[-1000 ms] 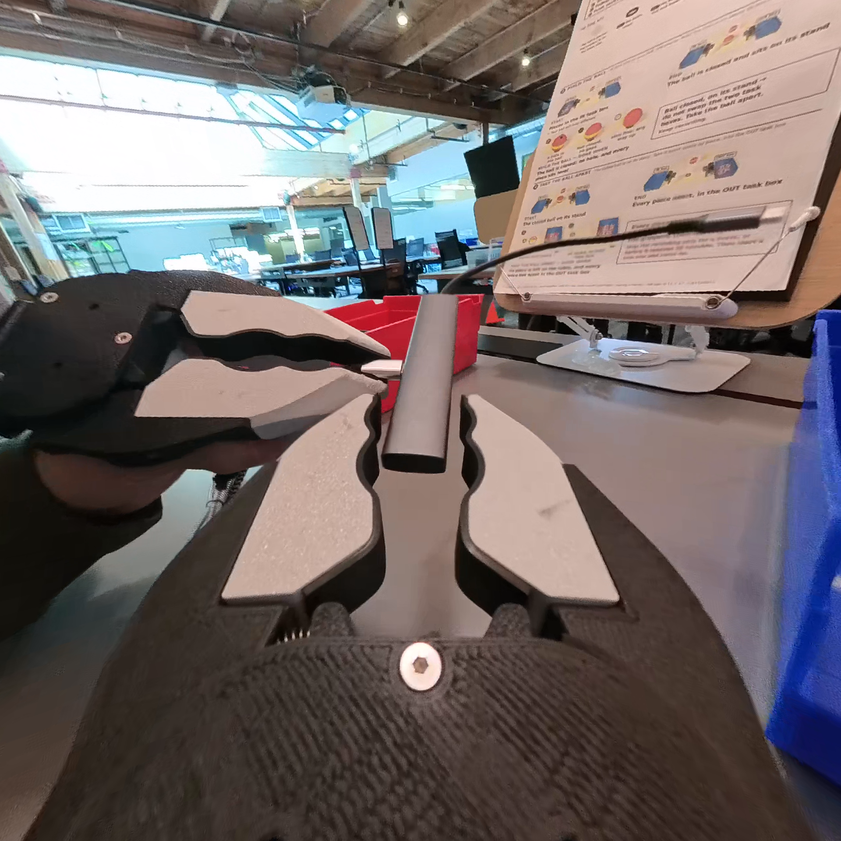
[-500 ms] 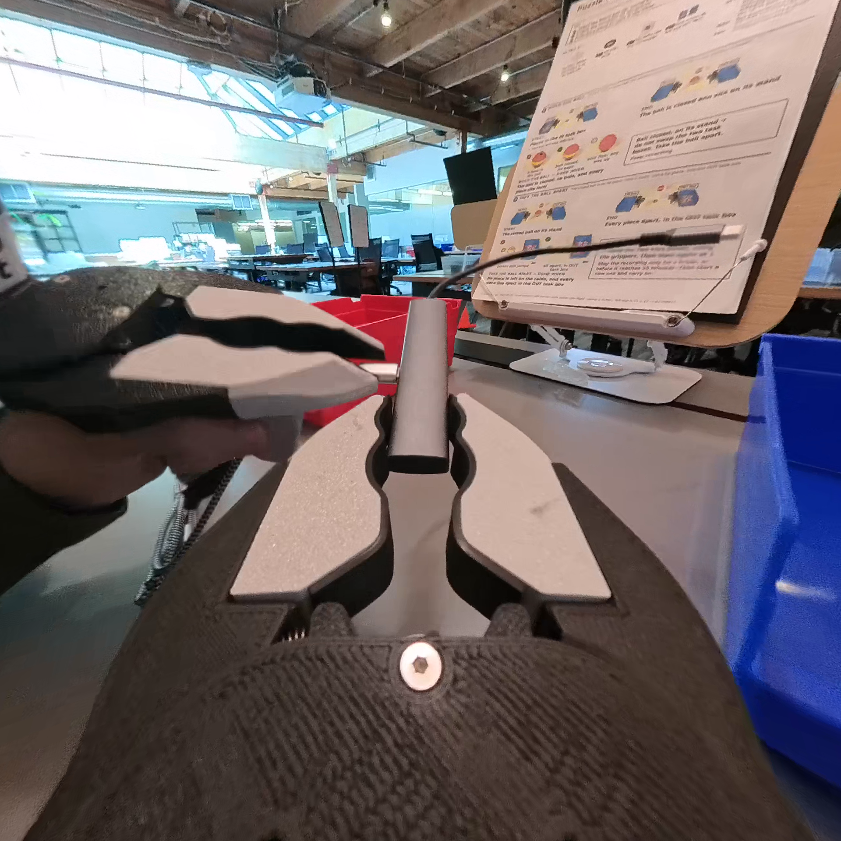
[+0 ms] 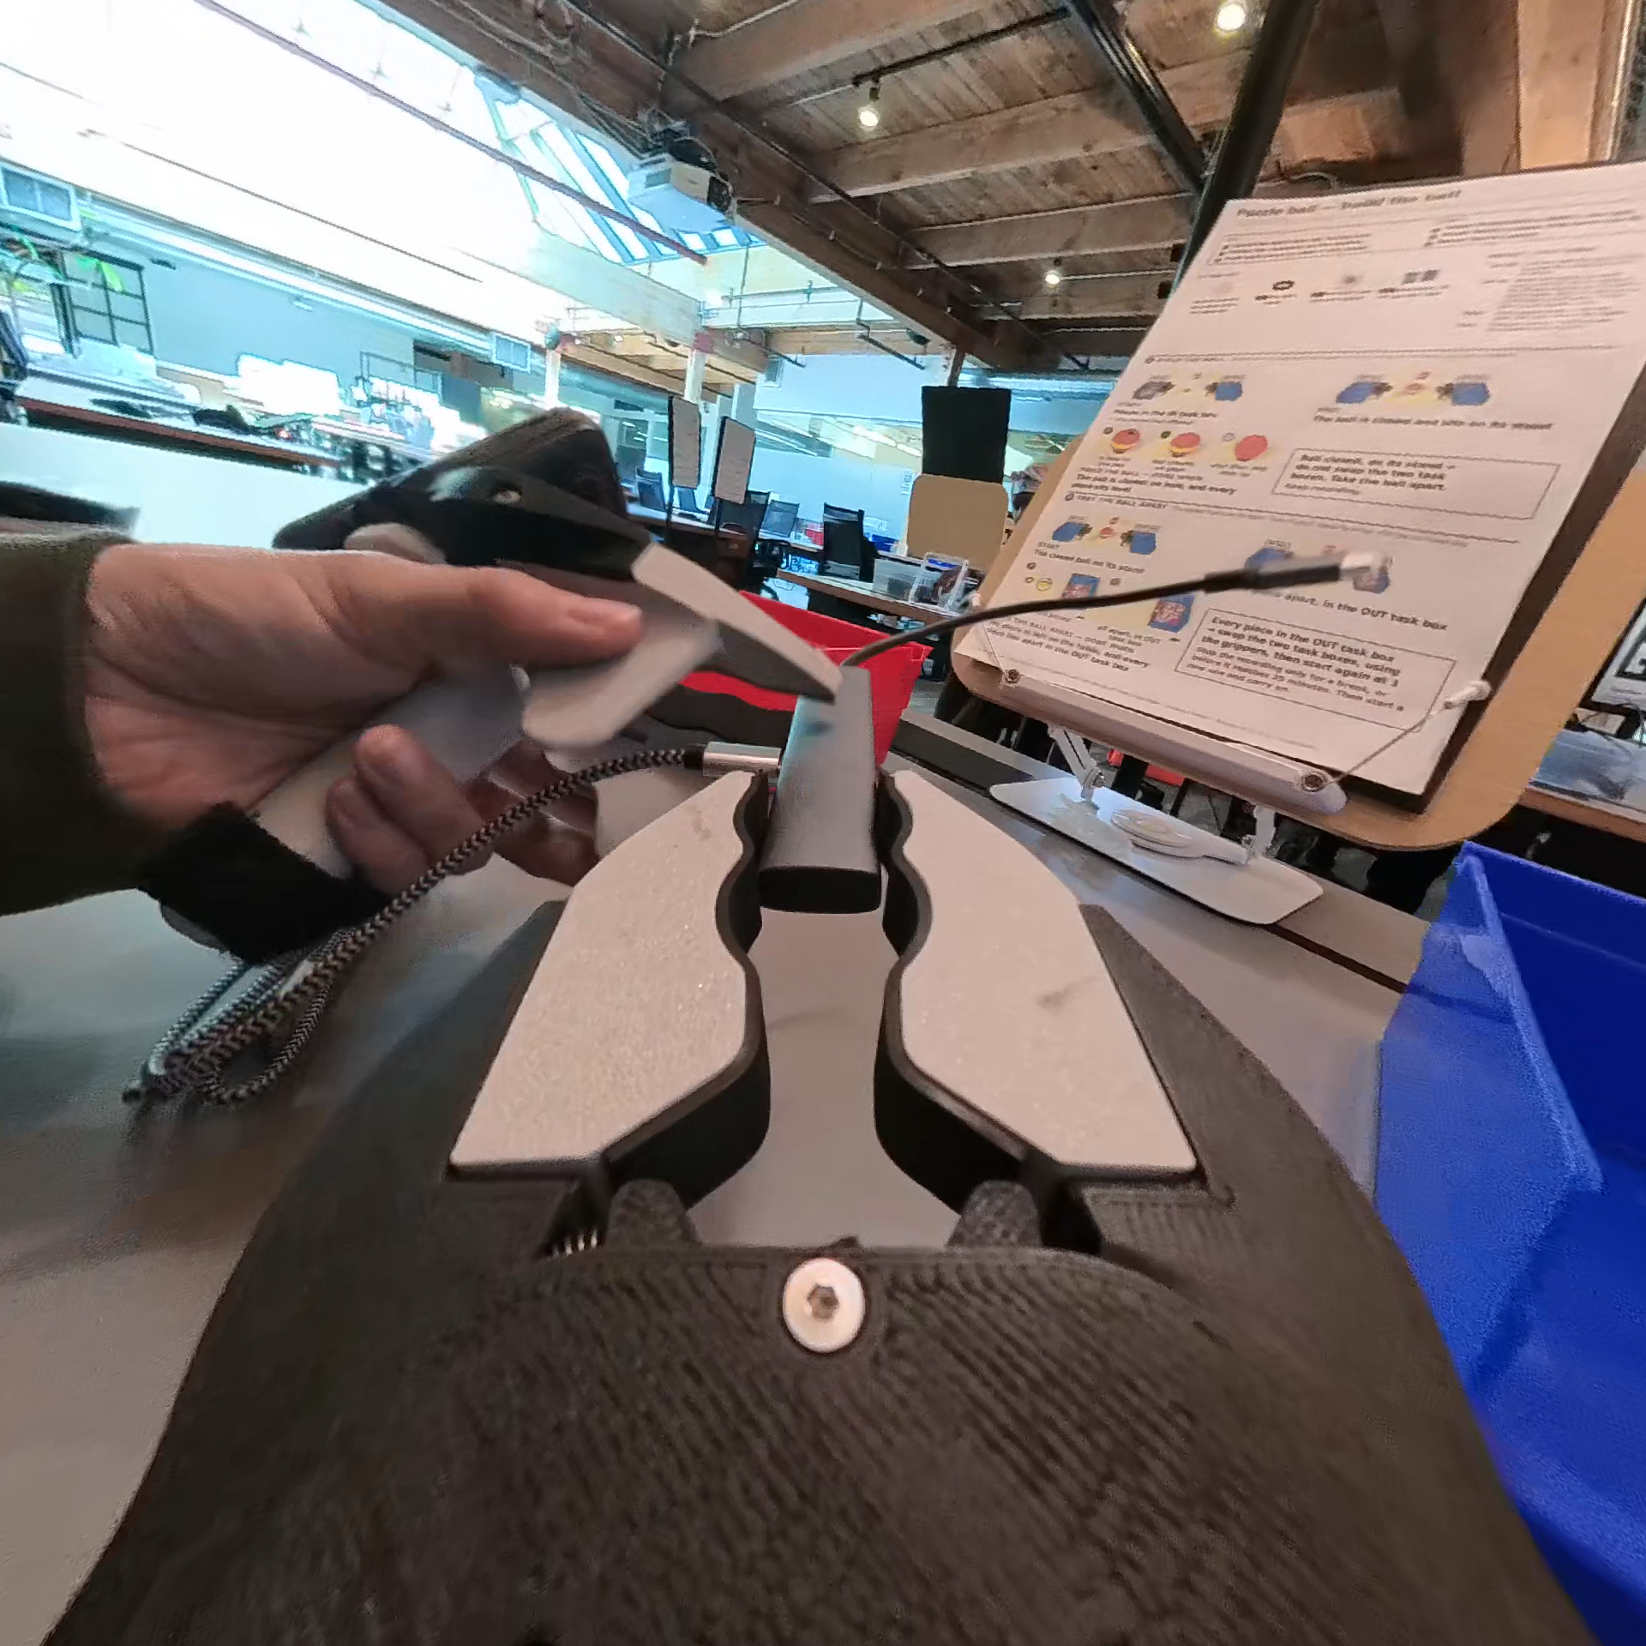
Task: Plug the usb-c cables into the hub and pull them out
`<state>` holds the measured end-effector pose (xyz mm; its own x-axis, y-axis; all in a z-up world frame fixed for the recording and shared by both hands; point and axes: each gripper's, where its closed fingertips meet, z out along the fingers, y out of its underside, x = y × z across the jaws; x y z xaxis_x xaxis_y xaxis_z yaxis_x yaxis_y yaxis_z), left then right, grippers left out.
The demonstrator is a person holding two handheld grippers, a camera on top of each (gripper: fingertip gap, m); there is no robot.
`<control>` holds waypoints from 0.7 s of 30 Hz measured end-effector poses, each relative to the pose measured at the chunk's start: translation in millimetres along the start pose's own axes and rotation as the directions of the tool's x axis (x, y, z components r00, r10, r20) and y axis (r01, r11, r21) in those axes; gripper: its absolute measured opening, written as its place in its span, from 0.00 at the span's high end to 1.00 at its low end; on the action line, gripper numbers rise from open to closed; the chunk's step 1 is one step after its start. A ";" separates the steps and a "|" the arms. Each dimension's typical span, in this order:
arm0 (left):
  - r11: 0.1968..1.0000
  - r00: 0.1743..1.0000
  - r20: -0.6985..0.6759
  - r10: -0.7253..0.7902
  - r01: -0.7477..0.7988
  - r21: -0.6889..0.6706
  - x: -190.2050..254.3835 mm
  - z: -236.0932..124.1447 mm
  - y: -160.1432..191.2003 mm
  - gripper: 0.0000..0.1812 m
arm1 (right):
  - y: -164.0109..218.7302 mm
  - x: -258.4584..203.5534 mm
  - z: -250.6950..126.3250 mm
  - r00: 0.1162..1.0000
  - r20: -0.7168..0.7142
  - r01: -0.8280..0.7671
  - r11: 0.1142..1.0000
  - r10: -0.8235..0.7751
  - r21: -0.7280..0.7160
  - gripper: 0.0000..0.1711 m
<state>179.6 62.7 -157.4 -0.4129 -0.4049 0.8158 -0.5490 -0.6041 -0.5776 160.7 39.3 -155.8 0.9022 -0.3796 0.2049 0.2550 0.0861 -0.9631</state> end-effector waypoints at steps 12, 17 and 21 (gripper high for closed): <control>0.999 0.999 -0.022 0.032 -0.032 -0.029 13.5 -7.6 -2.6 0.95 | 12.8 -8.7 8.9 0.996 -0.005 0.090 0.990 -0.091 -0.108 0.86; 0.999 1.000 -0.025 -0.005 0.004 -0.043 11.5 -4.2 2.6 0.95 | 14.1 -8.5 8.8 0.996 -0.009 0.087 0.989 -0.089 -0.120 0.86; 0.999 1.000 -0.014 0.005 -0.006 -0.047 10.2 -3.1 3.6 0.94 | 14.9 -7.0 7.8 0.999 -0.008 0.051 0.990 -0.053 -0.131 0.86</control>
<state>171.2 58.6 -151.2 -0.4259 -0.3985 0.8123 -0.5800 -0.5689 -0.5831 160.9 50.4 -170.2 0.8848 -0.3906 0.2542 0.2533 -0.0548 -0.9658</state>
